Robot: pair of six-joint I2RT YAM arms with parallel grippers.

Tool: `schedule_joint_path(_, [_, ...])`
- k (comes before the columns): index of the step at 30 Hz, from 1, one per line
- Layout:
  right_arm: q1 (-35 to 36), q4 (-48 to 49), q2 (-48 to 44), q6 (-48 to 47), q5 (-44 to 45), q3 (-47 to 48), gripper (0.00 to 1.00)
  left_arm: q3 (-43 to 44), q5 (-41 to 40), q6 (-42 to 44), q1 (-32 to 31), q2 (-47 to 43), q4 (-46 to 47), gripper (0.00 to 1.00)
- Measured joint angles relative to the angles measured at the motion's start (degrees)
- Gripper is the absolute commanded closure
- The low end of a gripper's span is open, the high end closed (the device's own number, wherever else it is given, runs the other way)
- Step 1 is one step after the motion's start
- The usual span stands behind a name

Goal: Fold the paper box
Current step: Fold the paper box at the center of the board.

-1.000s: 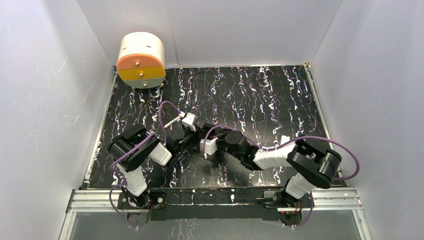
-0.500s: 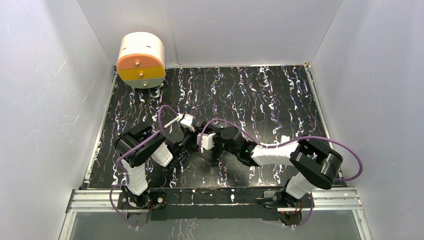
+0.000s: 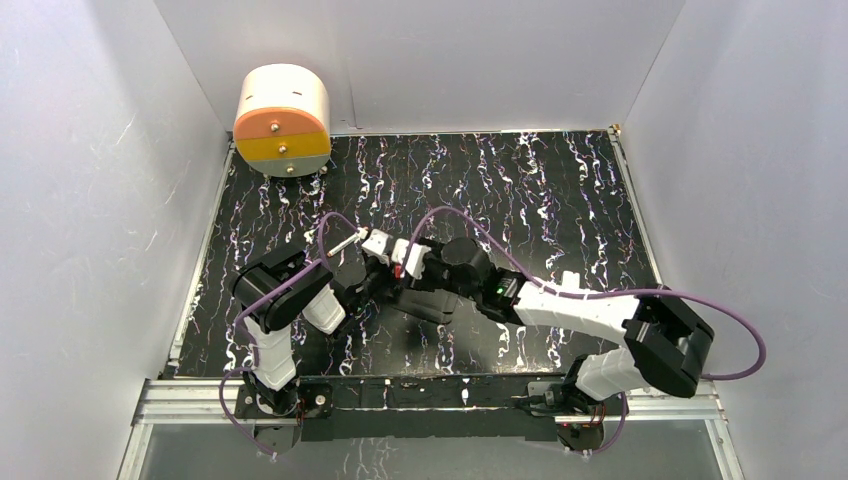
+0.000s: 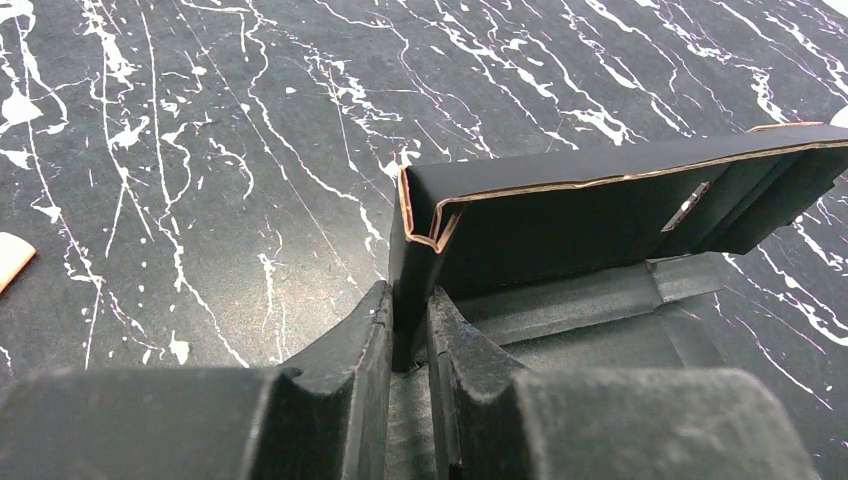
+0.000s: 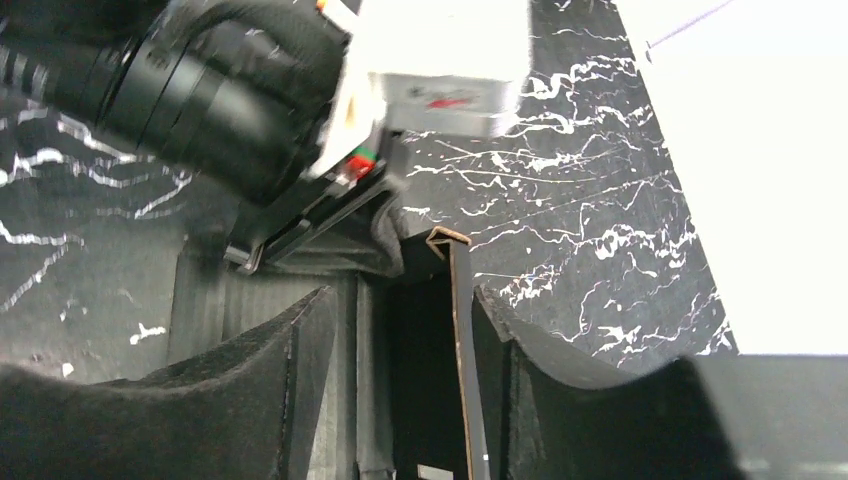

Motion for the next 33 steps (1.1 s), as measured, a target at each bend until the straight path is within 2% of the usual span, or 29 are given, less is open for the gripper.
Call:
schedule_joint_path(4, [-2.1,-0.5,-0.2,7.4,0.5,2.3,0.37,0.0,0.8,0.5,0.0,0.3,0.2,1.0])
schedule_joint_path(9, [-9.9,-1.1,0.8,17.9,-2.8,4.9,0.45,0.1,1.5,0.7,0.0,1.0,1.0,1.0])
schedule_joint_path(14, [-17.4,0.4,5.6,26.3,-8.6,7.4,0.5,0.1,1.5,0.9,0.0,1.2,1.3,1.0])
schedule_joint_path(23, [-19.6,5.4,14.8,36.7,-16.7,7.5,0.52,0.1,2.4,1.1,0.0,1.6,1.9,1.0])
schedule_joint_path(33, [-20.2,10.5,19.0,41.5,-20.7,7.7,0.59,0.4,3.6,1.3,0.0,1.8,1.9,1.0])
